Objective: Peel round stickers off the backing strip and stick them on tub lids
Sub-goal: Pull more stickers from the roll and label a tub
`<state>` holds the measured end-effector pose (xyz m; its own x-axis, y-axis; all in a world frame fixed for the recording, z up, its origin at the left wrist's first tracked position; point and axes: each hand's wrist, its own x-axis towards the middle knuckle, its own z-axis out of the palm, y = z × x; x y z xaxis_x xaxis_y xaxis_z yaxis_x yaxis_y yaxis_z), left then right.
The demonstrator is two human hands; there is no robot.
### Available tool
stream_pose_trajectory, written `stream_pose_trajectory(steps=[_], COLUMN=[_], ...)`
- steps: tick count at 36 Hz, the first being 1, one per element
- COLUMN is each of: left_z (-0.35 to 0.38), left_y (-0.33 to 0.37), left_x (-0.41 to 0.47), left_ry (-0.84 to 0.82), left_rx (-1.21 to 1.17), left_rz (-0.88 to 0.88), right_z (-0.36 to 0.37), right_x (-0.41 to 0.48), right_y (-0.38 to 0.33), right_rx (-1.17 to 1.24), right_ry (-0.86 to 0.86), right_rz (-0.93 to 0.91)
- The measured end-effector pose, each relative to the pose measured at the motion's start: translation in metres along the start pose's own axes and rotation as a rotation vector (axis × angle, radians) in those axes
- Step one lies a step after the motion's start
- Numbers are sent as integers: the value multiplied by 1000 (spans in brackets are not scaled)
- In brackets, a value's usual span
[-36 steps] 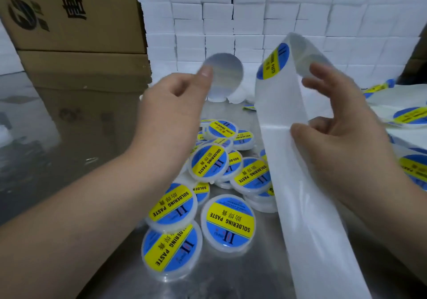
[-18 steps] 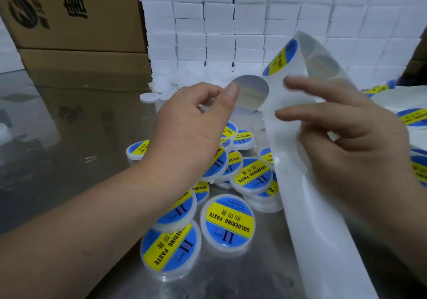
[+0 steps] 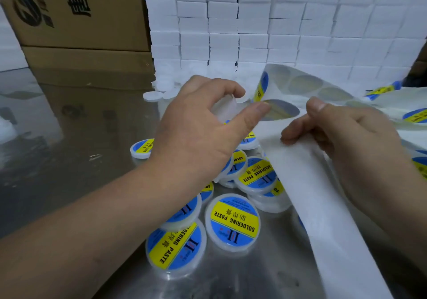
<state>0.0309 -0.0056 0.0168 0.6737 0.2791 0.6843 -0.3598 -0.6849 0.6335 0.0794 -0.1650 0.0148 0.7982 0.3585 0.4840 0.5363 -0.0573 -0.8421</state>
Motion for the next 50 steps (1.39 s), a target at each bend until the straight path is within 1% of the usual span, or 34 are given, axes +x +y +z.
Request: stream_pose_trajectory(steps=[5,11,14,20,24,27,29,31,33,35,37,39,42,44,47,50], left_z=[-2,-2,0,2,0,0,2,1,-4,-8,-8,-7,-5,-6,-5,-3], left_y=[1,-2,-2,-1,-2,-4,-5,-4,-3,0,3,4,2,1,1,1], left_x=[0,2,2,2,5,7,6,8,13,17,17,14,14,15,14,12], left_ry=[1,-44,-75,-117,-89,-76,-92,-52,32,57,0,-72,-145,-171,-214,-307], left_rx=[35,160,197,191,209,169,122,19,-182,-446,-659,-818,-927,-957,-1024,-1081], left_rz=[56,100,70,-18,-38,-100,-123,-158,-238,-317,-368,-390,-375,-389,-440,-475], right_z=[1,1,2,7,4,4,5,1,-6,-10,-6,2,9,10,9,9], right_x=[1,3,2,0,2,2,3,5,10,12,10,5,0,-2,-4,-5], right_y=[1,1,1,4,6,8,9,10,9,7,5,3,1,-1,-3,-3], right_rx=[15,53,47,15,-2,-12,-36,-29,9,39,23,20,35,47,89,96], right_ry=[23,45,52,82,157,186,208,272,350,364,300,164,-57,-151,-220,-239], right_rz=[33,66,60,48,43,30,15,34,65,56,15,-4,-6,-17,-51,-89])
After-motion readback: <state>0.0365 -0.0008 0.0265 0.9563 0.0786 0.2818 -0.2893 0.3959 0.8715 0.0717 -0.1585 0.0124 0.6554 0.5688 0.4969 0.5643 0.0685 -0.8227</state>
